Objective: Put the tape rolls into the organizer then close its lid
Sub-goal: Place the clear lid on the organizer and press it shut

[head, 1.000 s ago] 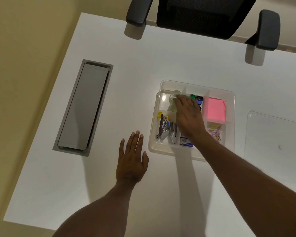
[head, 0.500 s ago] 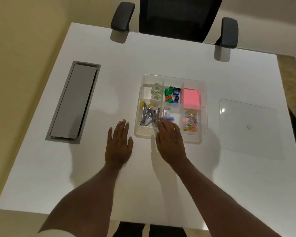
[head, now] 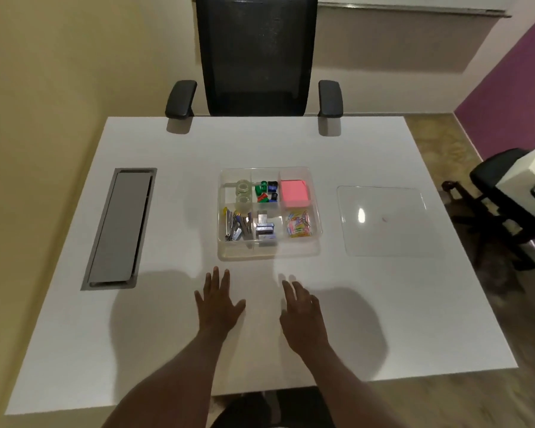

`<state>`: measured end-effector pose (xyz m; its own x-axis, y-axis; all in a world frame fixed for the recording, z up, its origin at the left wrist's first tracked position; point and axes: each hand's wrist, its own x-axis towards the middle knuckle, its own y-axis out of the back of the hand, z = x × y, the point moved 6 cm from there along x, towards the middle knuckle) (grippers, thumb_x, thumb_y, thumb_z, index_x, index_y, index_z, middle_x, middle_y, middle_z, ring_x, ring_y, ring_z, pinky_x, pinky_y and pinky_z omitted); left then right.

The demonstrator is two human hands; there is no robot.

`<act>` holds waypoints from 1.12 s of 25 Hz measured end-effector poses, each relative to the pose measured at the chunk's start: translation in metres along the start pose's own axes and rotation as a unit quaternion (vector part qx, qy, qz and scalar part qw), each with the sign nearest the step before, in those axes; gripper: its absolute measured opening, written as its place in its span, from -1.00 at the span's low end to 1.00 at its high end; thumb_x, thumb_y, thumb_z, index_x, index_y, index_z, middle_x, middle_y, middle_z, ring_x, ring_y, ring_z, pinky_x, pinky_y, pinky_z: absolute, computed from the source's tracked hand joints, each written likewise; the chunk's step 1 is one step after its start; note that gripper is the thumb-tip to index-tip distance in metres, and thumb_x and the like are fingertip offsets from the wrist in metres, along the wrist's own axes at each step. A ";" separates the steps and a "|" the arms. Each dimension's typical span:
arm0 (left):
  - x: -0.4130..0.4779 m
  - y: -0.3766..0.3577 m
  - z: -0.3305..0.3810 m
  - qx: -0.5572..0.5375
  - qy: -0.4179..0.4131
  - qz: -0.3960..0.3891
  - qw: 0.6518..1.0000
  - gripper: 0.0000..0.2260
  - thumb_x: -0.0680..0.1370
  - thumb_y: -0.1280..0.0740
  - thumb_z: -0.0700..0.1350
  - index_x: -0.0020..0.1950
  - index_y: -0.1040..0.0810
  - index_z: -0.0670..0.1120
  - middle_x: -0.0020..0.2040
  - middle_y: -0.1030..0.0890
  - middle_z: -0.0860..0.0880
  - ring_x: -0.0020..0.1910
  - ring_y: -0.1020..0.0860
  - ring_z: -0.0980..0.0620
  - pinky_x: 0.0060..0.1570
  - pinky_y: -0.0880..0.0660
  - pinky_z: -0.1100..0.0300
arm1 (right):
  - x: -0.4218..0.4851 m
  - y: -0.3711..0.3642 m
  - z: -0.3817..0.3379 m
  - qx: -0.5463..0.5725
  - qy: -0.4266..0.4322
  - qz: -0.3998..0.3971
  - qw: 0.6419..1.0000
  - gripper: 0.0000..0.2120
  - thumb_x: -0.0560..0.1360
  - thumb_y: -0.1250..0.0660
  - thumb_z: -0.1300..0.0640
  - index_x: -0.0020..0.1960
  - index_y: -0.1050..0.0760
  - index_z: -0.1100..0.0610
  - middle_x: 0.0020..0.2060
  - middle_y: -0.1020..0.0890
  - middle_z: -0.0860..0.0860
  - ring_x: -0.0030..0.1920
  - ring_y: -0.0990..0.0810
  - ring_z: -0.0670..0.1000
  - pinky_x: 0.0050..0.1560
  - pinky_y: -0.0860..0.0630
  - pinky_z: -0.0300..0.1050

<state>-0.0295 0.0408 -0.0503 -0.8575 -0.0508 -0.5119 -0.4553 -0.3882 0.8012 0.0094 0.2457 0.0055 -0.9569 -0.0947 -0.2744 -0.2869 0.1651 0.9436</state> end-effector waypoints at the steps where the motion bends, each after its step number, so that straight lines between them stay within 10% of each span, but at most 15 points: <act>1: -0.005 -0.003 0.002 0.001 0.003 -0.011 1.000 -0.17 0.68 -0.30 0.17 0.76 0.14 0.01 0.77 0.24 -0.06 0.77 0.20 -0.11 0.71 0.06 -0.28 | -0.004 0.006 0.002 0.008 -0.006 0.019 1.000 -0.38 0.64 -0.12 0.12 0.66 0.00 0.08 0.61 -0.19 0.12 0.59 -0.23 0.13 0.56 -0.25 0.05; 8: -0.028 -0.020 0.031 -0.057 0.070 -0.017 0.996 -0.27 0.71 -0.24 0.01 0.76 0.08 -0.10 0.77 0.20 -0.09 0.77 0.16 -0.13 0.70 -0.06 -0.25 | -0.001 0.033 0.047 0.031 -0.038 0.000 0.999 -0.37 0.64 -0.13 0.04 0.65 -0.01 0.05 0.60 -0.21 0.05 0.59 -0.21 0.11 0.56 -0.17 0.06; 15: -0.035 -0.049 0.117 -0.052 0.026 0.024 0.998 -0.38 0.71 -0.21 -0.05 0.73 -0.06 -0.11 0.74 -0.11 -0.11 0.74 -0.09 -0.09 0.70 -0.13 -0.10 | 0.010 0.066 0.121 0.017 -0.086 0.062 0.994 -0.47 0.33 -0.56 0.05 0.27 -0.64 0.18 0.09 -0.71 0.13 0.08 -0.71 0.18 0.04 -0.66 0.10; 18: -0.027 -0.054 0.174 -0.079 -0.012 0.020 0.997 -0.39 0.68 -0.27 -0.10 0.70 -0.15 -0.11 0.69 -0.26 -0.06 0.68 -0.23 -0.06 0.67 -0.21 0.02 | 0.021 0.080 0.170 0.027 -0.127 0.054 0.990 -0.53 0.51 -0.23 -0.01 0.35 -0.58 0.11 0.19 -0.67 0.06 0.20 -0.67 0.10 0.18 -0.59 0.03; 21: -0.016 -0.053 0.227 -0.104 -0.021 0.014 0.994 -0.42 0.68 -0.27 -0.11 0.69 -0.18 -0.10 0.66 -0.31 -0.05 0.65 -0.29 -0.06 0.62 -0.25 0.04 | 0.033 0.083 0.215 0.054 -0.128 0.047 0.989 -0.48 0.58 -0.30 0.03 0.51 -0.38 0.13 0.35 -0.53 0.10 0.37 -0.52 0.13 0.37 -0.42 0.10; 25: 0.002 -0.051 0.282 -0.125 -0.027 0.010 0.992 -0.45 0.68 -0.27 -0.13 0.67 -0.23 -0.10 0.64 -0.35 -0.07 0.63 -0.32 -0.09 0.57 -0.31 0.00 | 0.046 0.092 0.274 0.046 -0.154 0.040 0.986 -0.44 0.36 -0.58 0.08 0.31 -0.59 0.22 0.09 -0.67 0.15 0.07 -0.68 0.17 0.06 -0.60 0.11; 28: 0.014 -0.052 0.309 -0.131 -0.021 0.015 0.991 -0.48 0.69 -0.27 -0.13 0.65 -0.26 -0.10 0.61 -0.38 -0.08 0.59 -0.37 -0.11 0.52 -0.36 -0.01 | 0.055 0.094 0.310 0.063 -0.166 0.027 0.984 -0.46 0.58 -0.31 -0.01 0.51 -0.34 0.13 0.33 -0.50 0.09 0.33 -0.52 0.12 0.31 -0.43 0.06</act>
<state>-0.0923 0.3443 -0.0033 -0.8814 -0.0301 -0.4715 -0.3561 -0.6135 0.7049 -0.0837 0.5601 0.0213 -0.9262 0.2405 -0.2903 -0.2189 0.2838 0.9336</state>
